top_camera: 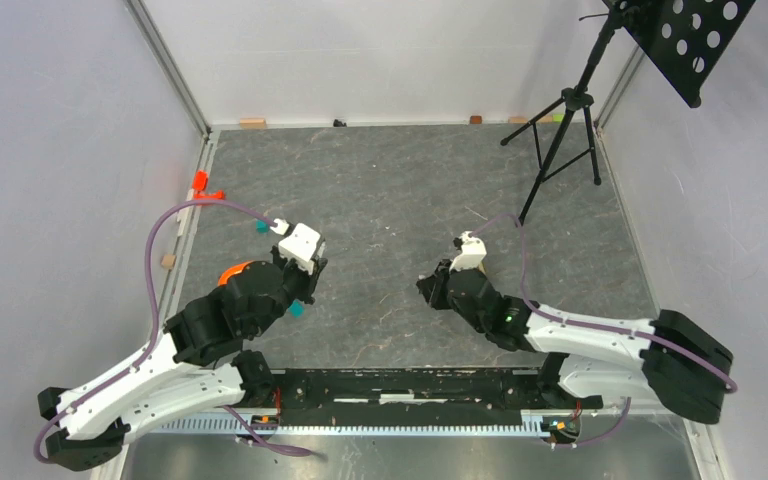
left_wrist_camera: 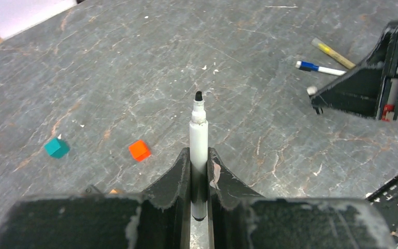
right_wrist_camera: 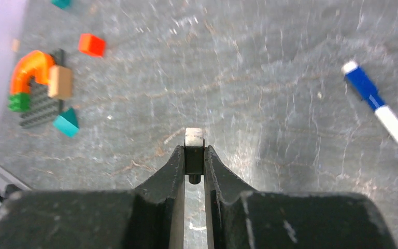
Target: Insert the pens into the pen caps
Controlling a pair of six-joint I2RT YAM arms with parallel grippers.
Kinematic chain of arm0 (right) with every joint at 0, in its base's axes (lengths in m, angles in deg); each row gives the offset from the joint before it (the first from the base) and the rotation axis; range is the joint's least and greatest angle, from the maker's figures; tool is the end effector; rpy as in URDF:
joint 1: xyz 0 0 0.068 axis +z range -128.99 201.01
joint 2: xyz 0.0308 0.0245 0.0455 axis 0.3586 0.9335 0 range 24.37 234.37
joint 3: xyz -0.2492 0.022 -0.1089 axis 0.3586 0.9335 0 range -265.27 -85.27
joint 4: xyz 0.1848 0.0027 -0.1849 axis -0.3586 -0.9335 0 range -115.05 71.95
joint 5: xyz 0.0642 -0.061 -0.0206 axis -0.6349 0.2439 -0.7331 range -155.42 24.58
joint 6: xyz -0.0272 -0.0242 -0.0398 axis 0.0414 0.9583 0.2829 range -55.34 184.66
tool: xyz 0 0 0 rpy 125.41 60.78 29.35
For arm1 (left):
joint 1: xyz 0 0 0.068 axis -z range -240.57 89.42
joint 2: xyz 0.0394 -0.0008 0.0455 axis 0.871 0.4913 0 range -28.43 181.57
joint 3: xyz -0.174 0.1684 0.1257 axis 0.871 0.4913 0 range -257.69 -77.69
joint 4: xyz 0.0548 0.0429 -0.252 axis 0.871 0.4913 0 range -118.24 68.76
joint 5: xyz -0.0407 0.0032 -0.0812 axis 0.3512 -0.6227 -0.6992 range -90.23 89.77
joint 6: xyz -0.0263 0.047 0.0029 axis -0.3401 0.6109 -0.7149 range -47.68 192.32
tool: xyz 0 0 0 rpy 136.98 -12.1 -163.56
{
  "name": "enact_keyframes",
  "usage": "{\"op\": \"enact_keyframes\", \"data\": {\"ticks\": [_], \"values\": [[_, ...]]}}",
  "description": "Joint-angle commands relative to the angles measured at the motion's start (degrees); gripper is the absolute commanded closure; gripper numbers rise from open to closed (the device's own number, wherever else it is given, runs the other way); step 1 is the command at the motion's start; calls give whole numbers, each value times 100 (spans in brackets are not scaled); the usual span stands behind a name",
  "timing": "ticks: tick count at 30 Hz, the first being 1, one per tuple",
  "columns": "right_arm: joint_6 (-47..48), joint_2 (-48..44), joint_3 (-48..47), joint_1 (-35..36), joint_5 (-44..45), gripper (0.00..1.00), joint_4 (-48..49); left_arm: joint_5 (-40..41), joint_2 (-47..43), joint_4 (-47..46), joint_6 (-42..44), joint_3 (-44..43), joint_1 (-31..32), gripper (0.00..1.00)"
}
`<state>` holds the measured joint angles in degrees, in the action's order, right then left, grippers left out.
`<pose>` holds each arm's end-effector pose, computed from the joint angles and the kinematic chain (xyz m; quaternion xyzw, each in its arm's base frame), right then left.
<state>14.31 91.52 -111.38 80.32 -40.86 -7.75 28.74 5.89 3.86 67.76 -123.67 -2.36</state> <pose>0.1317 0.1928 0.1868 0.0385 0.8550 0.2884 0.4294 0.0823 -0.0999 0.3338 0.2316 0.7740 -0.1123 0.5785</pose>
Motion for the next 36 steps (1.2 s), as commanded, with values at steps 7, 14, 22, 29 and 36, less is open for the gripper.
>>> {"op": "enact_keyframes", "data": {"ticks": [7, 14, 22, 29, 36], "values": [[1450, -1432, 861, -342, 181, 100, 1973, -2061, -3, -895, 183, 178, -23, 98], [2003, -1932, 1034, -361, 71, 100, 2105, -2402, 119, -1304, 296, 388, -33, 98], [2351, -2465, 729, -593, -692, 100, 1936, -2687, 646, -1894, 393, 190, -36, 98], [2517, -2526, 162, -1351, -1928, 100, 1699, -2871, 1595, -1666, 828, -813, -37, 98], [2446, -2554, -164, -2109, -2436, 100, 1429, -3307, 2214, -1954, 745, -905, -356, 98]]}}
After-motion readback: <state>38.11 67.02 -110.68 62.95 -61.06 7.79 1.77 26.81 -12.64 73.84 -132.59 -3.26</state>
